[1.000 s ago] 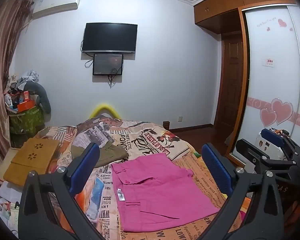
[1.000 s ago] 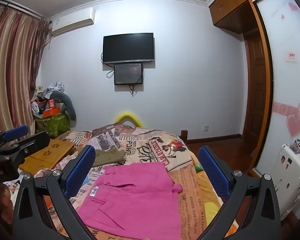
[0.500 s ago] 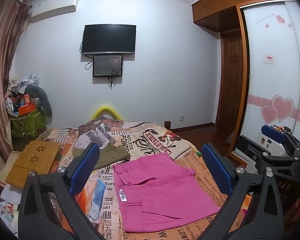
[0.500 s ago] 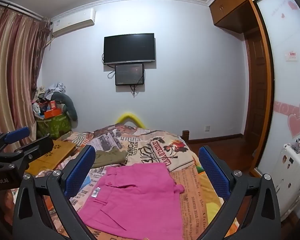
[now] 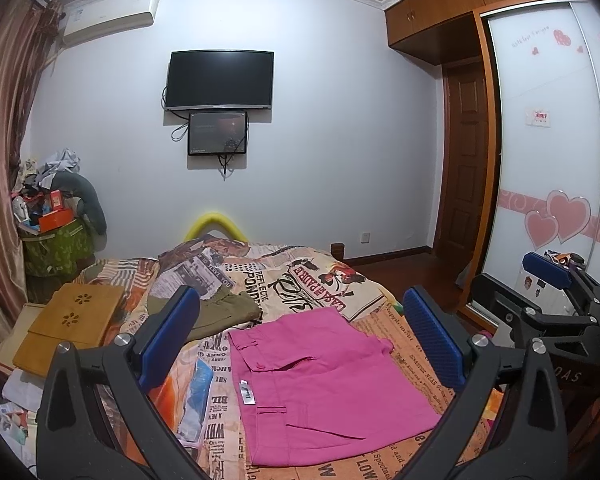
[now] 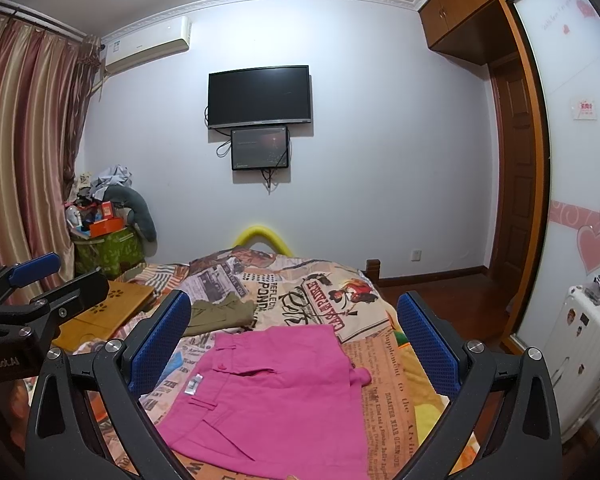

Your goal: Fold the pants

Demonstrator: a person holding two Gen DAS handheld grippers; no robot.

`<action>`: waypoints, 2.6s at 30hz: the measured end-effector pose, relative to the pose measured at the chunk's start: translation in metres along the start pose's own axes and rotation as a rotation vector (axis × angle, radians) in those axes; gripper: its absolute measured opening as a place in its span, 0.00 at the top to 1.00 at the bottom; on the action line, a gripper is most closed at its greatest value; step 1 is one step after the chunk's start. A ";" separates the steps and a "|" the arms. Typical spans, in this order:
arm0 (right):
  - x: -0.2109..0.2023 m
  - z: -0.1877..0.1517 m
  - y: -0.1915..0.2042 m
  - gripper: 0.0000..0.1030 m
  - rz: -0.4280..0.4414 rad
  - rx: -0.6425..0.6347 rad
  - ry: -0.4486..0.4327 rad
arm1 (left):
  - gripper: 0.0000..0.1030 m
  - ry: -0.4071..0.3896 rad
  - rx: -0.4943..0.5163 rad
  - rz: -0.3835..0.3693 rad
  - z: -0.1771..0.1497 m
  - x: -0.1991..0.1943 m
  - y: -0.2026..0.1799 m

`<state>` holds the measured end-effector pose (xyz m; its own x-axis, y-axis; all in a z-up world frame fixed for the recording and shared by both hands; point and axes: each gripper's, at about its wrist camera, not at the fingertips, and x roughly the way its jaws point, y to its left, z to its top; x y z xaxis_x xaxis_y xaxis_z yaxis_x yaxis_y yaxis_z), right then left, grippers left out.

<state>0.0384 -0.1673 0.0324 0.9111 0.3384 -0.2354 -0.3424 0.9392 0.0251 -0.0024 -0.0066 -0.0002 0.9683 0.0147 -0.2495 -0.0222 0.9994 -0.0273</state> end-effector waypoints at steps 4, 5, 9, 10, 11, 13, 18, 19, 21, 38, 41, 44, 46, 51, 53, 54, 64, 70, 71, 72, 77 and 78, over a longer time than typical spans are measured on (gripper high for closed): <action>-0.001 0.000 0.001 0.00 0.000 0.000 -0.001 | 0.00 0.000 -0.001 -0.001 0.001 -0.002 -0.001; 0.000 0.000 -0.001 0.00 0.001 0.001 0.000 | 0.00 0.000 -0.002 -0.002 0.001 -0.002 -0.001; 0.001 -0.001 -0.001 0.00 0.001 0.001 0.000 | 0.00 0.000 -0.003 -0.002 0.003 -0.003 0.000; 0.000 0.000 0.000 0.00 0.000 0.001 0.000 | 0.00 0.000 -0.003 -0.002 0.003 -0.002 0.001; 0.001 -0.001 -0.001 0.00 0.001 0.002 0.000 | 0.00 -0.001 -0.003 -0.002 0.004 -0.003 0.001; 0.000 0.000 0.000 0.00 0.002 0.003 0.000 | 0.00 -0.002 -0.002 0.000 0.005 -0.001 0.000; 0.001 -0.001 -0.001 0.00 0.002 0.003 0.000 | 0.00 -0.003 -0.001 0.002 0.005 -0.001 -0.001; 0.001 -0.001 -0.001 0.00 0.002 0.003 0.000 | 0.00 -0.002 -0.002 0.002 0.005 -0.001 -0.001; 0.001 0.000 -0.001 0.00 0.002 0.004 0.001 | 0.00 -0.001 -0.002 0.001 0.005 -0.001 -0.001; 0.002 -0.001 -0.003 0.00 0.003 0.005 0.001 | 0.00 -0.002 -0.003 0.002 0.005 0.000 -0.001; 0.002 -0.001 -0.003 0.00 0.003 0.005 0.002 | 0.00 -0.002 -0.003 0.004 0.005 0.000 -0.001; 0.001 -0.001 -0.002 0.00 0.003 0.004 0.002 | 0.00 -0.001 -0.007 0.005 0.004 0.001 0.000; 0.004 -0.003 -0.001 0.00 0.005 0.003 0.003 | 0.00 0.000 -0.010 0.006 0.003 0.002 0.001; 0.007 -0.005 0.000 0.00 0.001 0.008 0.008 | 0.00 0.007 -0.005 0.014 0.001 0.007 0.000; 0.010 -0.006 -0.001 0.00 -0.002 0.014 0.016 | 0.00 0.012 -0.003 0.018 0.000 0.010 0.000; 0.011 -0.007 -0.001 0.00 -0.003 0.014 0.020 | 0.00 0.016 -0.003 0.019 -0.001 0.013 0.000; 0.049 -0.034 -0.018 0.00 -0.086 -0.001 0.146 | 0.00 0.150 -0.034 0.046 -0.023 0.064 0.012; 0.082 -0.054 -0.037 0.00 -0.125 -0.033 0.255 | 0.00 0.229 -0.041 0.054 -0.042 0.102 0.022; 0.087 -0.056 -0.041 0.00 -0.122 -0.034 0.273 | 0.00 0.245 -0.037 0.060 -0.045 0.110 0.023; 0.092 -0.059 -0.045 0.00 -0.119 -0.035 0.290 | 0.00 0.261 -0.034 0.061 -0.048 0.118 0.024; 0.121 -0.072 -0.058 0.00 -0.114 -0.064 0.371 | 0.00 0.346 -0.066 0.035 -0.064 0.160 0.039; 0.125 -0.074 -0.060 0.00 -0.112 -0.069 0.382 | 0.00 0.365 -0.073 0.028 -0.067 0.169 0.043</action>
<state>0.1562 -0.1855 -0.0700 0.7973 0.1765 -0.5772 -0.2727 0.9585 -0.0836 0.1437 0.0364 -0.1086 0.8145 0.0167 -0.5799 -0.0781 0.9936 -0.0811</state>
